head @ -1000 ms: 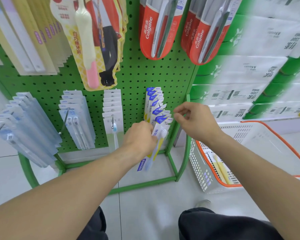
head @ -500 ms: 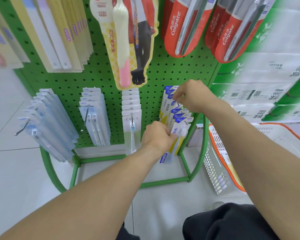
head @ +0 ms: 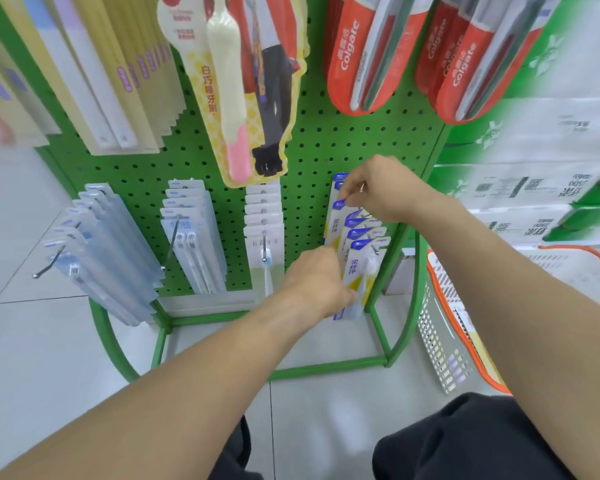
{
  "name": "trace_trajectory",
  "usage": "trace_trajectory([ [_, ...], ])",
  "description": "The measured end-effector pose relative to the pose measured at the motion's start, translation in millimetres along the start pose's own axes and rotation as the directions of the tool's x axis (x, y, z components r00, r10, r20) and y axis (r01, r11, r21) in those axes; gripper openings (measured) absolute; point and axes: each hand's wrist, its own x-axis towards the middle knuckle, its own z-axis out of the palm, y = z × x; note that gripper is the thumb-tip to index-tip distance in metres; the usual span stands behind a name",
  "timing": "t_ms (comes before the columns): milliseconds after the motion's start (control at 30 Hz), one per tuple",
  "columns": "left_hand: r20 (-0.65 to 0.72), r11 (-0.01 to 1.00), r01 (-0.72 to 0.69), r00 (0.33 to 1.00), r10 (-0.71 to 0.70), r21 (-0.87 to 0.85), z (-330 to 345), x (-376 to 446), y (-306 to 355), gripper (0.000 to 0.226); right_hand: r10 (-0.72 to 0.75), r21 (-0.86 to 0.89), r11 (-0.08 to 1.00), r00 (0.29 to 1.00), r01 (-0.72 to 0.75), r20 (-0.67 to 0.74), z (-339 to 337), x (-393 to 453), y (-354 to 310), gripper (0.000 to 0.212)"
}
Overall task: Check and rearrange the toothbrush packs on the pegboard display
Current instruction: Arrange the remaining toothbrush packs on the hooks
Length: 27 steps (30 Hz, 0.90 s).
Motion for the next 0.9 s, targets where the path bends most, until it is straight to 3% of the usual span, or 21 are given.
trace_trajectory([
  [133,0.021,0.997,-0.042,0.999,0.04,0.067,-11.3,-18.3,0.9,0.035,-0.108,0.064,0.992,0.994,0.109,-0.017,6.2,-9.7,-10.7,0.01],
  [233,-0.135,0.979,-0.198,0.972,0.191,-0.039,-15.5,-33.4,3.1,0.015,-0.139,0.089,0.986,0.99,0.141,-0.032,7.5,-20.4,-15.6,0.011],
  [300,-0.269,0.929,-0.364,0.904,0.334,-0.071,-16.7,-45.5,5.5,0.011,-0.15,0.123,0.979,0.985,0.16,-0.083,7.6,-31.4,-15.7,0.011],
  [367,-0.429,0.869,-0.488,0.805,0.41,-0.085,-17.6,-53.8,4.3,0.006,-0.187,0.203,0.949,0.95,0.24,-0.249,8.5,-45.7,-17.1,0.011],
  [467,-0.646,0.817,-0.565,0.667,0.371,-0.114,-23.8,-57.6,-1.7,0.008,-0.156,0.352,0.861,0.849,0.368,-0.506,10.8,-70.5,-24.5,0.01],
  [567,-0.732,0.782,-0.606,0.597,0.329,-0.143,-28.6,-59.9,-3.5,0.023,-0.055,0.493,0.779,0.825,0.389,-0.563,12.9,-90.3,-32.7,0.014],
  [633,-0.703,0.771,-0.594,0.65,0.289,-0.232,-29.6,-58.9,-3.7,0.028,-0.032,0.575,0.719,0.846,0.39,-0.533,15.1,-96.3,-35.1,0.014],
  [733,-0.528,0.705,-0.528,0.811,0.252,-0.473,-27.2,-60.9,-1.8,0.018,-0.023,0.678,0.642,0.893,0.358,-0.449,19.5,-105.3,-34.0,0.011],
  [800,-0.442,0.698,-0.484,0.858,0.26,-0.528,-23.4,-59.1,-5.7,0.009,-0.011,0.725,0.602,0.912,0.334,-0.41,21.9,-110.0,-30.2,0.01],
  [900,-0.365,0.694,-0.427,0.897,0.248,-0.579,-20.2,-57.2,-10.7,0.028,-0.011,0.728,0.628,0.938,0.276,-0.346,25.6,-115.4,-22.1,0.01],
])
